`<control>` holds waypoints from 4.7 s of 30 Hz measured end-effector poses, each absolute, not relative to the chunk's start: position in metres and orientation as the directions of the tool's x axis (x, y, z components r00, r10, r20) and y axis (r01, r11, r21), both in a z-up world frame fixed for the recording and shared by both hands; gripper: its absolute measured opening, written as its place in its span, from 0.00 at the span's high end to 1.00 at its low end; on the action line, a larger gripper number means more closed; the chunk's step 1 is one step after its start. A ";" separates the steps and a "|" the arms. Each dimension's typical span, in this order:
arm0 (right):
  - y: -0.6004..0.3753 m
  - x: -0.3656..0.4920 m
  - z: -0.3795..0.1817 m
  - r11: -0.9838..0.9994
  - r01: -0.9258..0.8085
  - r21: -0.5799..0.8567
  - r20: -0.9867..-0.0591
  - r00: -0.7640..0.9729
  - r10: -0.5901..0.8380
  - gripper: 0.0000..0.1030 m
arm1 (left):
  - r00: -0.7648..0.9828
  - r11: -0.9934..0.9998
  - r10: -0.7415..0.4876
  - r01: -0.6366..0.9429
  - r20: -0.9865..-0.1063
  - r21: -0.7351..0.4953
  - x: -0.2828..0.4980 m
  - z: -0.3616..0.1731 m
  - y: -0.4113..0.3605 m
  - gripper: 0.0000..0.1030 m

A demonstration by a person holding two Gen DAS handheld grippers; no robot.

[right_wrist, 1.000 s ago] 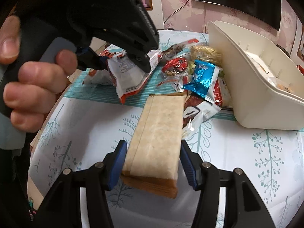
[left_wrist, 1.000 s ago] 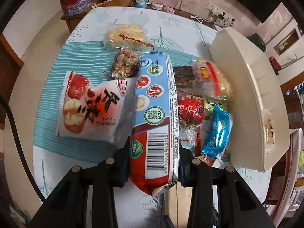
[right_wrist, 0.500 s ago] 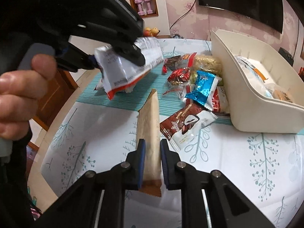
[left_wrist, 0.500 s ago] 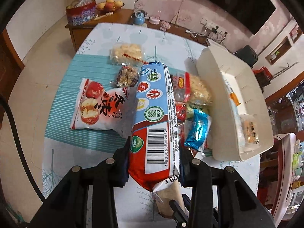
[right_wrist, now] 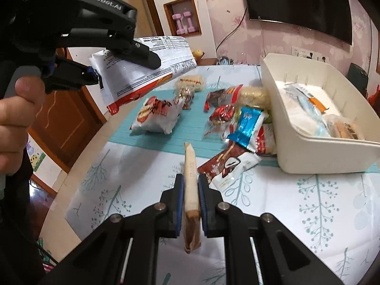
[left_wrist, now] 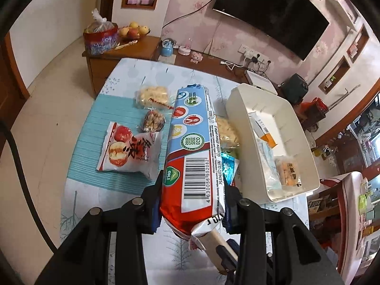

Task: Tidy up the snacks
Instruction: 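Carry the biscuit roll into the bin with the left gripper while the right carries the paper bar in, then open both grippers and withdraw them from the bin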

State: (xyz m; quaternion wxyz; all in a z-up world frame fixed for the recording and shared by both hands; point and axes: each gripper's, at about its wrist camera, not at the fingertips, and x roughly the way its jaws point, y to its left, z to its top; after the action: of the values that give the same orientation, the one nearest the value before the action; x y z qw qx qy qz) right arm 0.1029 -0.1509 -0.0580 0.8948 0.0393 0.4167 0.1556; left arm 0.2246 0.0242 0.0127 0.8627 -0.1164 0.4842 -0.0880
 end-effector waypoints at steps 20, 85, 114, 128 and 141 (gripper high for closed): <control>-0.203 0.107 0.002 0.948 -0.247 0.201 -0.618 0.719 0.318 0.89 | 0.579 0.944 -0.316 0.113 -0.751 -0.310 0.229 0.047 -0.028 0.64; -0.360 0.138 0.021 0.928 0.074 0.365 -0.625 0.759 0.185 0.32 | 0.693 0.956 -0.277 0.129 -0.666 -0.263 0.189 0.030 -0.057 0.25; -0.225 0.158 -0.050 0.877 0.149 0.458 -0.840 0.395 0.372 0.32 | 0.670 0.968 -0.142 -0.061 -0.729 -0.244 0.183 -0.033 0.084 0.18; -0.179 0.178 -0.090 0.884 0.282 0.374 -0.908 0.303 0.288 0.32 | 0.620 0.986 -0.132 0.003 -0.773 -0.167 0.238 -0.066 0.074 0.18; -0.170 0.191 -0.120 0.870 0.409 0.275 -0.945 0.279 0.168 0.32 | 0.547 0.998 -0.032 -0.034 -0.836 -0.060 0.288 -0.117 0.061 0.18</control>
State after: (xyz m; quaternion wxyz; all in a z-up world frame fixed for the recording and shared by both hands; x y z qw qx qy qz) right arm 0.1908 -0.1703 -0.1200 0.7621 0.2426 0.5950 -0.0792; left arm 0.2883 0.0609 -0.1174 0.8789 -0.0346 0.4757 0.0007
